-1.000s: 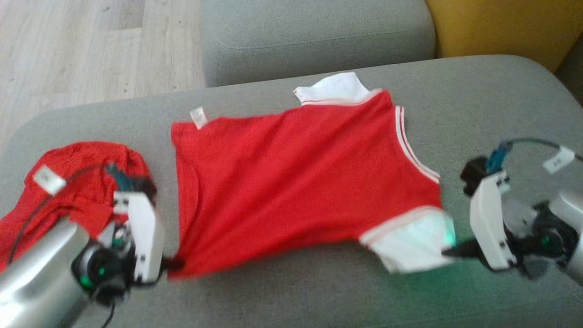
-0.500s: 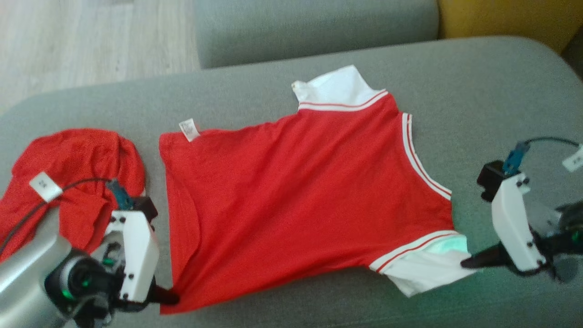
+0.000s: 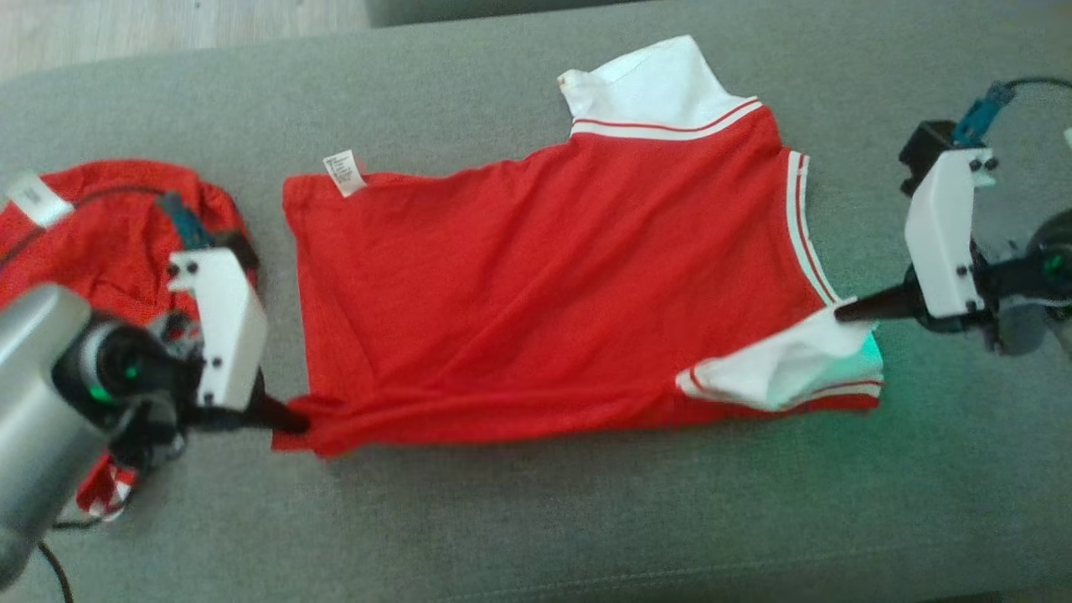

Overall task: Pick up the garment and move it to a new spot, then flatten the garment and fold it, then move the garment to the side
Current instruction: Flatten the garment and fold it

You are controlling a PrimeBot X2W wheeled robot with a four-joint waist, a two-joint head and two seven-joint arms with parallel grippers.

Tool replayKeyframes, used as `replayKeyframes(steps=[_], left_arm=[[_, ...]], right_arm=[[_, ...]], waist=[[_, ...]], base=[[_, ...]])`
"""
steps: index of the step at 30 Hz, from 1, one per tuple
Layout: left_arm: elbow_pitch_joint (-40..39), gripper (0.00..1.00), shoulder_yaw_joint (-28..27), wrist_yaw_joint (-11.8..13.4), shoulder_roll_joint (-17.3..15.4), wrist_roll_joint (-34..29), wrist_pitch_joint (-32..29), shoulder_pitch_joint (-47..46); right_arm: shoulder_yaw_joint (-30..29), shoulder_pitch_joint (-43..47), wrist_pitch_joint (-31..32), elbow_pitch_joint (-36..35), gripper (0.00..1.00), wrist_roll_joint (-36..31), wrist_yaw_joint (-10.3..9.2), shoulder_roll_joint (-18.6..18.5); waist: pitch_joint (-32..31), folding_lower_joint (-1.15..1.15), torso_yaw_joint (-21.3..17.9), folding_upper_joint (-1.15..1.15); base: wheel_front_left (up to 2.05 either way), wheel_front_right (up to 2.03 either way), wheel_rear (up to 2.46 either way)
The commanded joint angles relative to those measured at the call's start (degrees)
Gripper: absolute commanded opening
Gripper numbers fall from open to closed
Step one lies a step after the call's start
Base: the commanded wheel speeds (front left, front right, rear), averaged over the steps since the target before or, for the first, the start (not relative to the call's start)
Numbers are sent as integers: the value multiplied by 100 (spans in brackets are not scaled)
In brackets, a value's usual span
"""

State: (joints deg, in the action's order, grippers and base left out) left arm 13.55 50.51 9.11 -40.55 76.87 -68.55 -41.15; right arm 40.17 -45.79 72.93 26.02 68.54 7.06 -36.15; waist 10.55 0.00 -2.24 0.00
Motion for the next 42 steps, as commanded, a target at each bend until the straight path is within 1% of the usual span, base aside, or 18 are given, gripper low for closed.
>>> replayKeyframes(steps=[1,6,11,14,18,24,25,26,27,29,31,33,35,37,39,40,42], left_arm=[[-43,0,-423,24,-185,70,-36,-486],[170,0,-519,12,-41,141,-111,-772],[291,0,-541,-10,56,126,-102,-911],[347,0,-528,-30,93,94,-88,-953],[460,0,-562,-97,152,-35,120,-1069],[702,0,-559,-223,271,-88,250,-1133],[736,19,-555,-247,286,-105,283,-1136],[774,71,-546,-271,307,-116,312,-1124],[809,100,-527,-299,318,-137,335,-1107],[839,100,-498,-331,319,-170,355,-1088],[903,100,-468,-443,297,-264,497,-1043],[889,100,-489,-575,276,-410,786,-1047],[856,100,-519,-720,266,-620,1222,-1039],[783,100,-593,-855,266,-859,1818,-1001],[713,100,-671,-895,277,-1179,2564,-915],[677,100,-715,-866,306,-1303,2919,-837],[565,100,-778,-700,358,-1609,3636,-659]], right_arm=[[-191,-213,55,1,0,-128,43,2],[-765,-507,101,655,0,-606,43,473],[-1211,-740,52,1047,0,-1107,43,830],[-1428,-854,8,1151,0,-1379,43,1013],[-1663,-901,-30,1157,0,-1648,43,1222],[-1955,-832,-104,1108,0,-2057,43,1402],[-2033,-810,-220,1072,0,-2110,43,1446],[-2089,-776,-315,1042,40,-2161,43,1490],[-2117,-727,-359,1026,100,-2212,43,1527],[-2135,-674,-378,1011,100,-2263,43,1552],[-2142,-524,-520,844,100,-2396,43,1603],[-2101,-390,-786,586,100,-2434,43,1605],[-2055,-208,-1174,275,100,-2416,43,1587],[-2041,-7,-1757,-91,100,-2404,43,1539],[-2021,225,-2376,-448,100,-2362,43,1497],[-2027,348,-2687,-601,100,-2349,43,1470],[-2076,597,-3343,-840,100,-2421,43,1388]], waist=[[81,0,29,0],[223,0,39,0],[344,0,34,0],[406,0,28,0],[465,0,21,0],[452,0,3,0],[439,0,0,0],[413,0,1,0],[379,0,0,0],[339,0,-1,0],[202,0,0,0],[98,0,8,0],[-25,0,19,0],[-142,0,36,0],[-255,0,50,0],[-312,0,58,0],[-429,0,74,0]], base=[[0,0,0],[0,0,0],[0,0,0],[0,0,0],[0,0,0],[0,0,0],[0,0,0],[0,0,0],[0,0,0],[0,0,0],[0,0,0],[0,0,0],[0,0,0],[0,0,0],[0,0,0],[0,0,0],[0,0,0]])
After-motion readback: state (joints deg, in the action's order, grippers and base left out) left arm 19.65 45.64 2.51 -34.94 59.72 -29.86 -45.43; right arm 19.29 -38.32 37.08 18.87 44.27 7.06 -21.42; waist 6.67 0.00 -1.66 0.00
